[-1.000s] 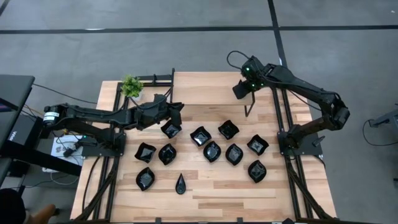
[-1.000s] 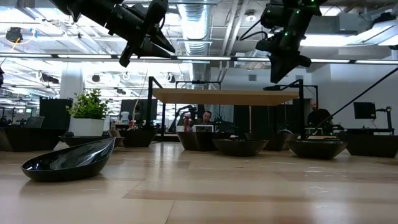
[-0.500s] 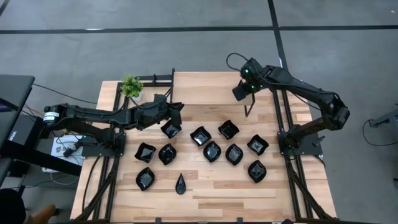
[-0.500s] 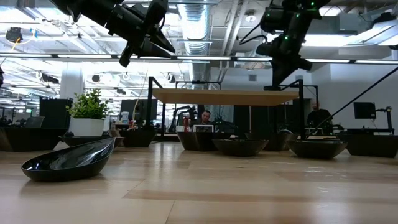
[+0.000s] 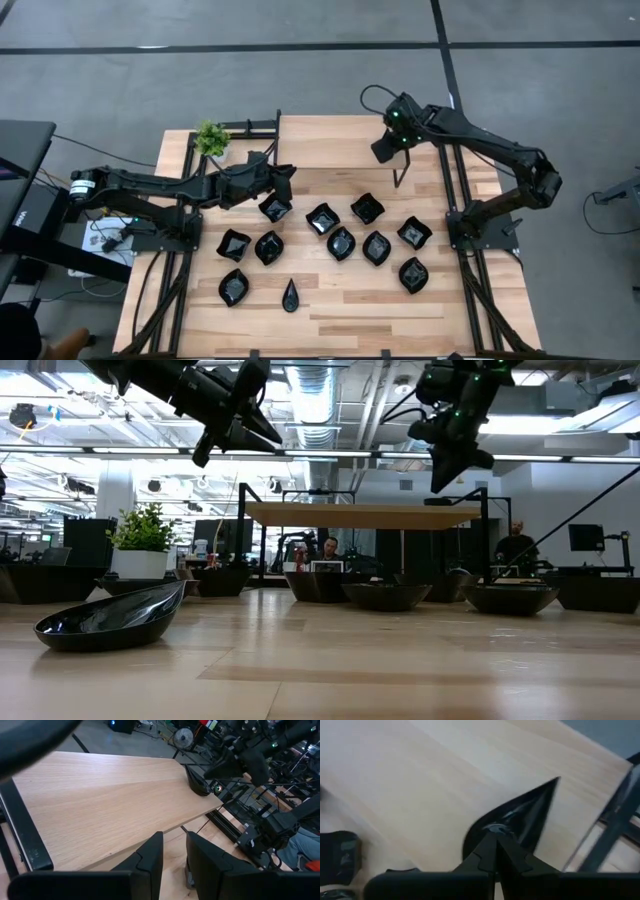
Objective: Pick & Place Mini shaped plates
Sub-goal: Stack the black plate on top of the black plate on the shelf
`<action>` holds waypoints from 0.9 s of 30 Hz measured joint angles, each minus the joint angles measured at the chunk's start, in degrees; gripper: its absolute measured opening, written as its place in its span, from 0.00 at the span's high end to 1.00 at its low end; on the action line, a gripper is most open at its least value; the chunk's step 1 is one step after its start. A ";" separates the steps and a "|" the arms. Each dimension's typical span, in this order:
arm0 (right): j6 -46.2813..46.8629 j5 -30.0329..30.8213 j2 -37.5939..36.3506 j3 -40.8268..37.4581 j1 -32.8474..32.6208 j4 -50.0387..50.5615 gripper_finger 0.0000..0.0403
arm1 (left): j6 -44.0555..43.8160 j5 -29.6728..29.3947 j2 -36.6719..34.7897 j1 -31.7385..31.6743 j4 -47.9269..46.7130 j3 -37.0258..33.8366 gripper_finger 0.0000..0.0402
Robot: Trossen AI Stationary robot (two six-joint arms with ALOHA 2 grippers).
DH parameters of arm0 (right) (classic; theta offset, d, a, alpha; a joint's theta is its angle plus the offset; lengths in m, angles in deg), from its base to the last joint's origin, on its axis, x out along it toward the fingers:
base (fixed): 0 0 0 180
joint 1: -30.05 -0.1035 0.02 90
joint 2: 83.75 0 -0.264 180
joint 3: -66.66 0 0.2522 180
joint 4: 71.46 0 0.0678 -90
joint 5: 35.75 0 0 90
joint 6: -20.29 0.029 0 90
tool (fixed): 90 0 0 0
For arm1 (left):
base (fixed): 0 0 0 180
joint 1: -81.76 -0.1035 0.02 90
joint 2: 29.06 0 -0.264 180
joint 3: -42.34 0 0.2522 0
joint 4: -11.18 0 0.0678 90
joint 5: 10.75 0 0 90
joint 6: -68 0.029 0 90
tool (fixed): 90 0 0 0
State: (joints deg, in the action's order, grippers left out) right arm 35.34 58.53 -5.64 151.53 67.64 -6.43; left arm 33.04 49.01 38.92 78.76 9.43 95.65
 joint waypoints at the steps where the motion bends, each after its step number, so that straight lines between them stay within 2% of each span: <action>1: 0.00 -0.10 0.00 -0.12 -0.20 -0.08 0.99 | 0.00 0.00 0.00 -0.01 0.04 0.00 0.79; 27: 1.53 -4.35 1.78 -1.66 -1.96 -4.54 1.00 | 0.16 1.92 0.00 0.01 0.50 0.00 0.79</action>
State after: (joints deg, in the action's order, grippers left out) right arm 36.87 54.18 -3.87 149.87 65.68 -10.96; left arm 33.20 50.93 38.92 78.78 9.93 95.65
